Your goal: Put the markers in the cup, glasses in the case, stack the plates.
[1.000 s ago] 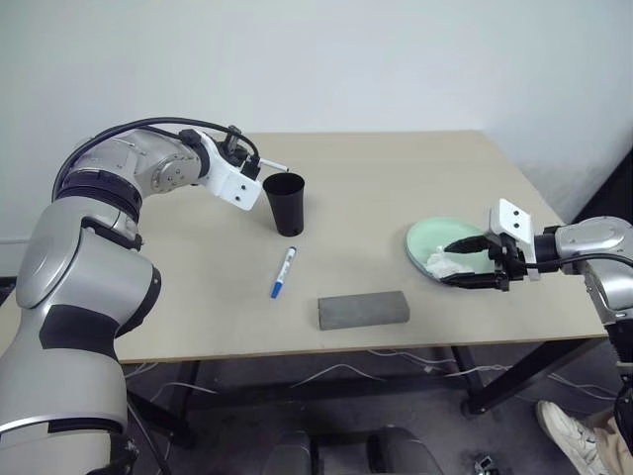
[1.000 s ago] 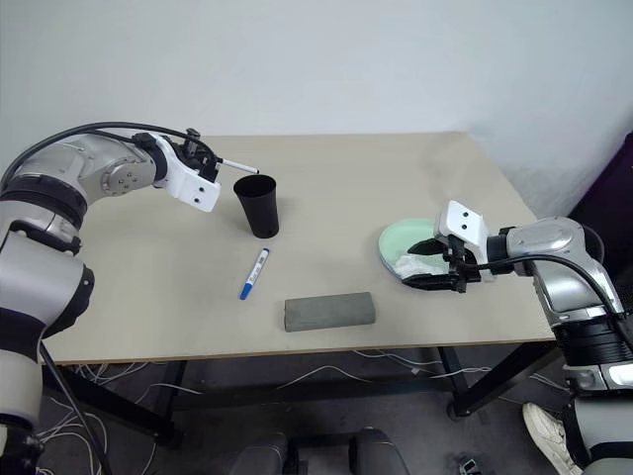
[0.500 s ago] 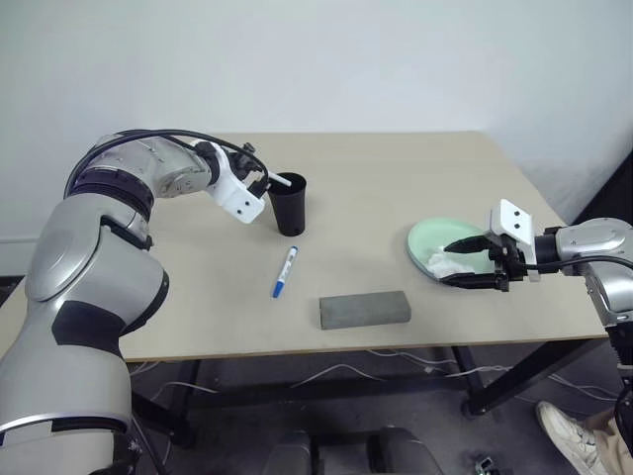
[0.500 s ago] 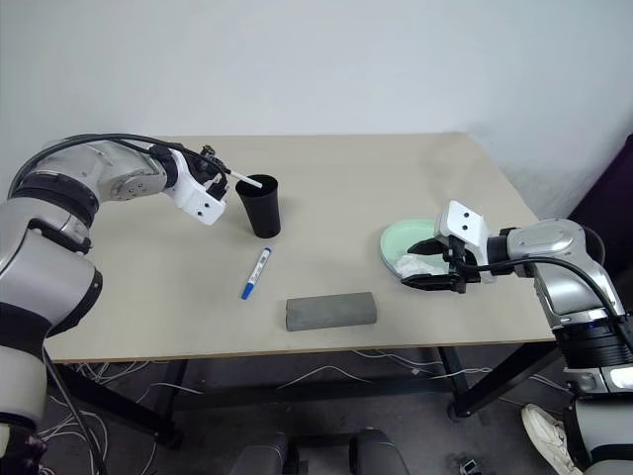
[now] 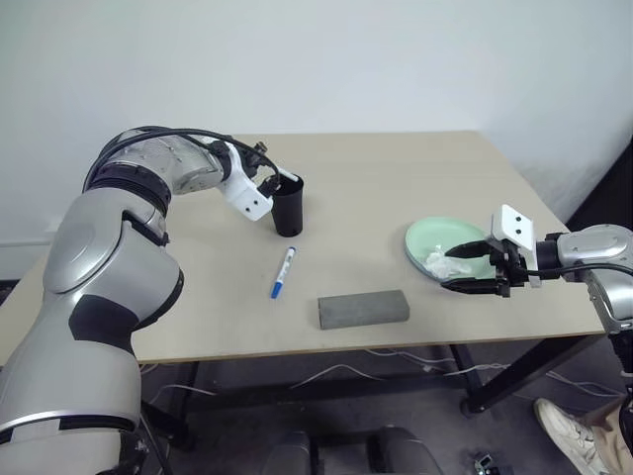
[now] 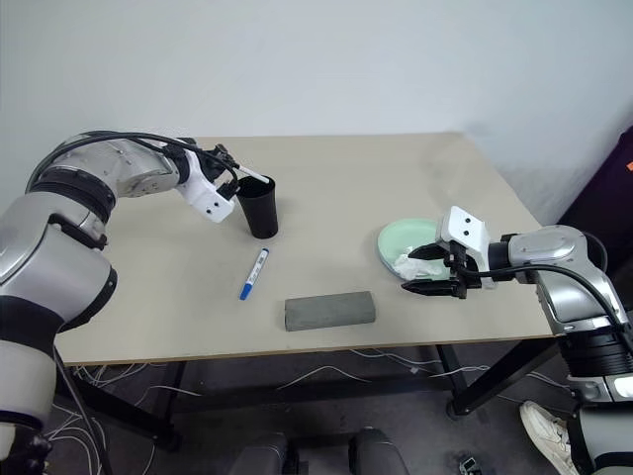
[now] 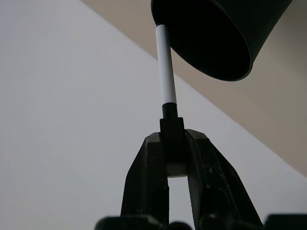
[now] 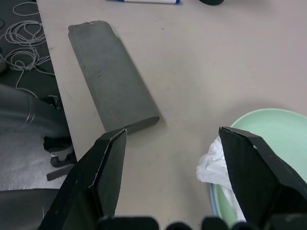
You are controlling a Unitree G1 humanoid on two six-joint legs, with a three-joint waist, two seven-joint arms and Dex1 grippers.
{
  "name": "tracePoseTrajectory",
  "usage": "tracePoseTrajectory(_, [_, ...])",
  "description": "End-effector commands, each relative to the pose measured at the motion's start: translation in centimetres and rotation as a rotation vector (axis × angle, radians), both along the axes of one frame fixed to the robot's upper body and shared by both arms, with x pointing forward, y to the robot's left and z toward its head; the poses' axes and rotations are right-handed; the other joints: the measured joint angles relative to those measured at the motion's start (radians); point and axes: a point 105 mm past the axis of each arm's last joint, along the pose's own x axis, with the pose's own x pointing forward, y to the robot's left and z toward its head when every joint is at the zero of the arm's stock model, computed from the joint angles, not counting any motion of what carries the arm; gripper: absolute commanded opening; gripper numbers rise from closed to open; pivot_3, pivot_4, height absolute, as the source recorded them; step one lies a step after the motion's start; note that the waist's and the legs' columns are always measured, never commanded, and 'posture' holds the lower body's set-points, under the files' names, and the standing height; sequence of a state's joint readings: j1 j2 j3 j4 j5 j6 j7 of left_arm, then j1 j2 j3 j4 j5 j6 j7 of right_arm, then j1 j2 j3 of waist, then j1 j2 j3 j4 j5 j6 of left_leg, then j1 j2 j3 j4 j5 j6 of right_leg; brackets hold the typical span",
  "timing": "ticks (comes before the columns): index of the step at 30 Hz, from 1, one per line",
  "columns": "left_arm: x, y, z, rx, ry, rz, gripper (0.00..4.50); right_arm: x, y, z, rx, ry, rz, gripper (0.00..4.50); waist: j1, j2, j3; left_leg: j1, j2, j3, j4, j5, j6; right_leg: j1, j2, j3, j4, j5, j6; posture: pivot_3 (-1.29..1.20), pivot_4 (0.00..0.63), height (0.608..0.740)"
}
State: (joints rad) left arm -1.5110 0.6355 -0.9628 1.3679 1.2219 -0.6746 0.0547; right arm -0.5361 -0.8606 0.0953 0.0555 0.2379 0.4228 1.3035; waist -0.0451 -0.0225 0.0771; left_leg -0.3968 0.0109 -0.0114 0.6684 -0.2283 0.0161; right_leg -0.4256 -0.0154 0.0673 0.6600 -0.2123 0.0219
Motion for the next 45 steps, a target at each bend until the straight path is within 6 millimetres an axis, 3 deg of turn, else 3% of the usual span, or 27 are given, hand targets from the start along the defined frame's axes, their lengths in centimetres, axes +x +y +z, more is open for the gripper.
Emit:
tracePoseTrajectory(1, [0.4,-0.3,2.9,-0.019,-0.081,0.013,0.86,0.0,-0.2,1.8,0.012,-0.061,-0.004,3.34,0.000,0.000,0.000,0.000,0.000,0.000,0.000,0.000,0.000,0.000,0.000,0.000,0.000,0.000,0.000,0.00,0.000,0.740])
tracePoseTrajectory(8, [0.7,-0.6,5.2,-0.084,-0.189,0.012,3.16,0.0,-0.2,1.8,0.012,-0.055,-0.002,3.34,0.000,-0.001,0.000,0.000,0.000,0.000,0.000,0.000,0.000,0.000,0.000,0.000,0.000,0.000,0.000,0.00,0.000,0.740])
tracePoseTrajectory(13, [0.4,-0.9,8.4,-0.288,-0.200,0.047,3.16,0.0,-0.1,1.9,0.010,-0.053,0.000,3.34,0.000,-0.001,0.000,0.000,0.000,0.000,0.000,0.000,0.000,0.000,0.000,0.000,0.000,0.000,0.000,0.00,0.000,0.740])
tracePoseTrajectory(16, [0.0,-1.1,10.5,-0.524,-0.147,0.083,3.16,0.1,-0.1,1.9,0.009,-0.051,0.003,3.34,0.000,-0.001,0.000,0.000,0.000,0.000,0.000,0.000,0.000,0.000,0.000,0.000,0.000,0.000,0.000,0.00,0.000,0.740])
tracePoseTrajectory(19, [-0.7,-1.4,11.9,-0.919,0.045,0.115,3.16,0.1,0.0,1.8,0.006,-0.048,0.010,3.34,-0.002,-0.001,0.000,0.000,0.000,0.001,0.001,0.000,0.000,-0.001,0.000,0.000,0.000,0.000,0.000,0.00,0.000,0.740])
tracePoseTrajectory(23, [-1.3,-1.5,11.5,-1.385,0.394,0.139,3.16,0.1,0.0,1.9,0.006,-0.046,0.014,3.34,-0.004,-0.001,0.000,0.000,0.000,0.001,0.001,0.000,0.000,-0.001,0.000,0.000,0.000,0.000,0.000,0.00,0.000,0.740])
tracePoseTrajectory(27, [-1.9,-0.6,9.8,-1.731,0.617,0.275,3.16,-0.2,-0.1,1.9,0.001,-0.028,0.025,3.34,-0.008,0.000,0.000,0.000,0.000,0.000,0.002,0.000,0.001,0.000,0.000,0.001,0.002,0.000,0.000,0.00,0.000,0.740])
tracePoseTrajectory(32, [-3.9,1.0,4.1,-2.058,0.729,0.696,3.16,0.3,-0.1,2.3,-0.006,-0.029,0.033,3.34,-0.021,-0.001,0.000,0.000,0.001,-0.001,0.006,0.000,0.001,0.001,0.001,0.001,0.004,0.002,0.002,0.00,0.000,0.740])
tracePoseTrajectory(35, [-5.1,1.7,0.6,-2.104,0.788,1.023,3.16,0.6,0.1,2.4,-0.011,-0.029,0.045,3.34,-0.027,-0.002,0.000,0.000,0.001,-0.002,0.009,0.001,0.002,0.002,0.001,0.000,0.004,0.003,0.003,0.00,0.000,0.740])
tracePoseTrajectory(43, [-6.6,0.7,-4.6,-2.055,0.773,1.295,3.16,1.3,0.4,2.7,-0.007,-0.043,0.061,3.34,-0.026,-0.002,-0.001,0.009,0.000,-0.002,0.009,0.001,0.002,0.011,0.000,0.000,0.002,0.004,0.004,0.00,0.000,0.740])
tracePoseTrajectory(45, [-6.9,0.1,-6.5,-2.022,0.776,1.355,3.16,1.1,0.6,3.6,0.045,-0.056,0.084,3.34,-0.026,-0.002,-0.001,0.009,0.000,-0.002,0.009,0.001,0.002,0.011,0.000,0.000,0.002,0.004,0.004,0.00,0.000,0.740])
